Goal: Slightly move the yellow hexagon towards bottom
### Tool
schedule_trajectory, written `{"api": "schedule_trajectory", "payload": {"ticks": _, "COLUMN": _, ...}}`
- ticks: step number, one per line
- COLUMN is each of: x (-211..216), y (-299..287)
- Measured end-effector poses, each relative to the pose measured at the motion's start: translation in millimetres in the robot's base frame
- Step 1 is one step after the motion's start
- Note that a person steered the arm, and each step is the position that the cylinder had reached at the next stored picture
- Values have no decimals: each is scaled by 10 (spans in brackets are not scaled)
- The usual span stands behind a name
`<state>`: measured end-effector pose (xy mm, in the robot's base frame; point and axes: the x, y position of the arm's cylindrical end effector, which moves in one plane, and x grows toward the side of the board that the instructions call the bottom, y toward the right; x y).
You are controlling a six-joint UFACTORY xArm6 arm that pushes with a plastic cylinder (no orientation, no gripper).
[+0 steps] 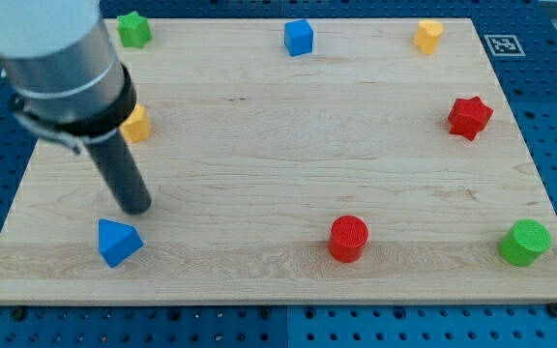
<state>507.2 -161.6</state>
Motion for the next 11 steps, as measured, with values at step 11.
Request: {"api": "schedule_trajectory", "payload": {"ticks": 11, "x": -516, "y": 0}}
